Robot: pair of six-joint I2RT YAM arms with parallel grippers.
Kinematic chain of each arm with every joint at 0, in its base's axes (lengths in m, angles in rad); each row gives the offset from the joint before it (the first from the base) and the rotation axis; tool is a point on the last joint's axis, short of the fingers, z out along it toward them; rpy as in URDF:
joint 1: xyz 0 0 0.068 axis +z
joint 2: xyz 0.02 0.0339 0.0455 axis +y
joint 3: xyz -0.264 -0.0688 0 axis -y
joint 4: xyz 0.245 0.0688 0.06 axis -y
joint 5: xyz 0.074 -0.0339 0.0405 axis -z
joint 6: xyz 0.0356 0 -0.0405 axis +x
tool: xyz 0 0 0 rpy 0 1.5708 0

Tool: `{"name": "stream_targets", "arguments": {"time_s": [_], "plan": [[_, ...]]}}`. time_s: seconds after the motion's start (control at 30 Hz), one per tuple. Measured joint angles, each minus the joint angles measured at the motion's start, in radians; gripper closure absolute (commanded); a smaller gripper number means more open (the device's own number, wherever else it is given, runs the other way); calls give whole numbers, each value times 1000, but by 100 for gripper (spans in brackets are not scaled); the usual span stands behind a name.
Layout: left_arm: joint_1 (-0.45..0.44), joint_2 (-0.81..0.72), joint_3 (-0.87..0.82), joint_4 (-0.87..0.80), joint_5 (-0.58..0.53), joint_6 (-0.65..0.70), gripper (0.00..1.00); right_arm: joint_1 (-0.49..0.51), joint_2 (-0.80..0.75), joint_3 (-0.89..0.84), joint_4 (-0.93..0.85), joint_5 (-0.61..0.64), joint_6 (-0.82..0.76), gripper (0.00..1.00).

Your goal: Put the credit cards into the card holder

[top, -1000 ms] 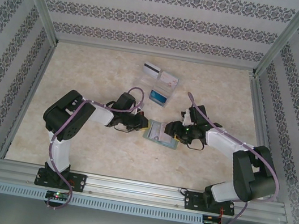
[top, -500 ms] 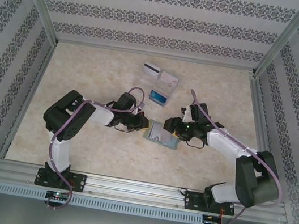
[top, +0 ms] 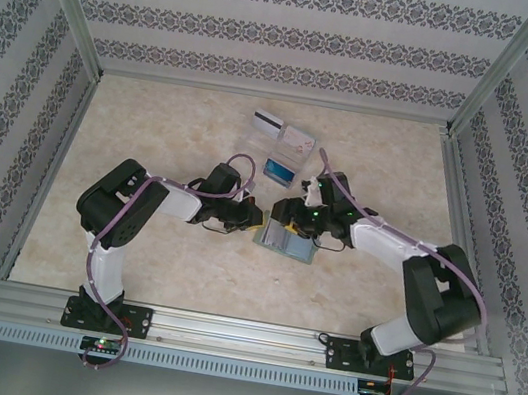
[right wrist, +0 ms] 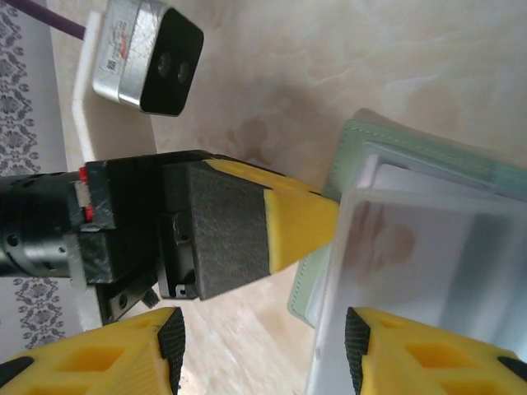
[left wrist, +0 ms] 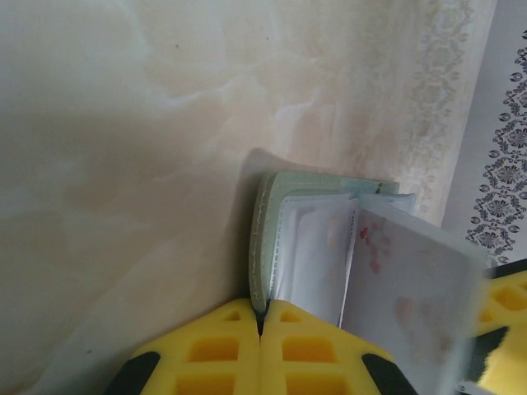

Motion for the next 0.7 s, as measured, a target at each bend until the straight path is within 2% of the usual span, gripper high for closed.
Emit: {"name": "stream_targets", "arguments": {"time_s": [0.07, 0.17, 0.27, 0.37, 0.5, 0.7], "plan": [[0, 0, 0, 0, -2, 0, 90, 22, 42, 15, 20, 3, 2, 43], [-1, -11, -5, 1, -6, -2, 74, 42, 96, 26, 44, 12, 3, 44], [0, -51, -30, 1, -40, -5, 63, 34, 100, 31, 81, -16, 7, 44], [3, -108, -77, -11, -78, -8, 58, 35, 98, 38, 85, -23, 5, 43], [2, -181, -113, -78, -86, -2, 55, 22, 90, 65, 20, -7, -28, 43], [11, -271, -117, -164, -120, 24, 52, -114, 16, 211, -171, 30, -181, 42]]}}
